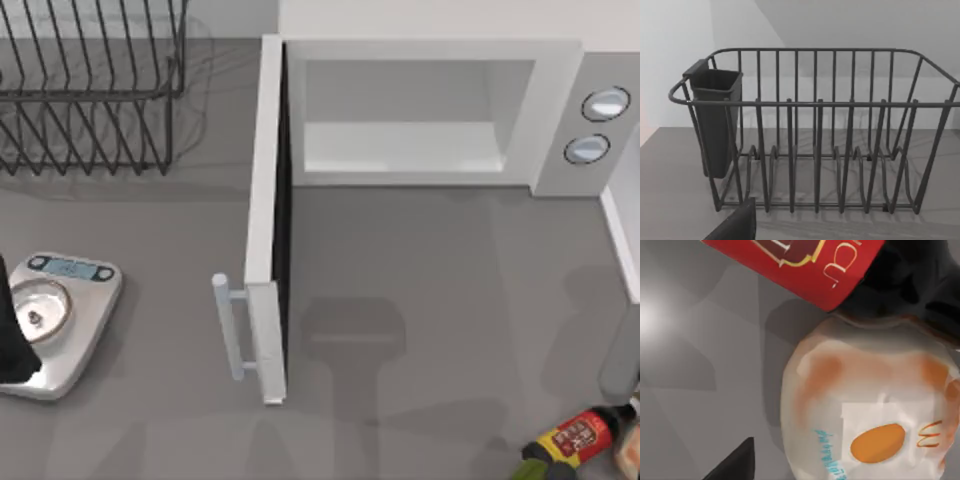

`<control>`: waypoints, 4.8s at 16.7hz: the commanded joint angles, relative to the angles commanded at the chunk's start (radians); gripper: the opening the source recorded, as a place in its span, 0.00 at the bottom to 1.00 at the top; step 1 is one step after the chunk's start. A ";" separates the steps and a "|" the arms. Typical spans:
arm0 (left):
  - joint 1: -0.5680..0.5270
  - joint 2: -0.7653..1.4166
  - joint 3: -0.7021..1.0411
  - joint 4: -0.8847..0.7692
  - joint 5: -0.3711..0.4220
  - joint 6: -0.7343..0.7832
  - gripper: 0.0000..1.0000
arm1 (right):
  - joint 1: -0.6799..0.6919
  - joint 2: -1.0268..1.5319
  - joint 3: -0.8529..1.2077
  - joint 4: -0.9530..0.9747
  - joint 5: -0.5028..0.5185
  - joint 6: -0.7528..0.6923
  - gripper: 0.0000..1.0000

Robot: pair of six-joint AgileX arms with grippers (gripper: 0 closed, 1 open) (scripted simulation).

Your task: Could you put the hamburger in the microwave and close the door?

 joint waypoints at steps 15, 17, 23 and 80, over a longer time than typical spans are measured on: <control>0.000 0.000 0.000 0.000 0.000 0.000 1.00 | 0.031 0.160 -0.099 0.223 -0.005 0.027 0.62; 0.000 0.000 0.000 0.000 0.000 0.000 1.00 | 0.031 0.160 -0.099 0.223 -0.005 0.027 0.47; 0.000 0.000 0.000 0.000 0.000 0.000 1.00 | 0.031 0.160 -0.099 0.223 -0.005 0.027 0.02; 0.000 0.000 0.000 0.000 0.000 0.000 1.00 | 0.362 0.925 0.618 1.421 0.560 1.039 0.00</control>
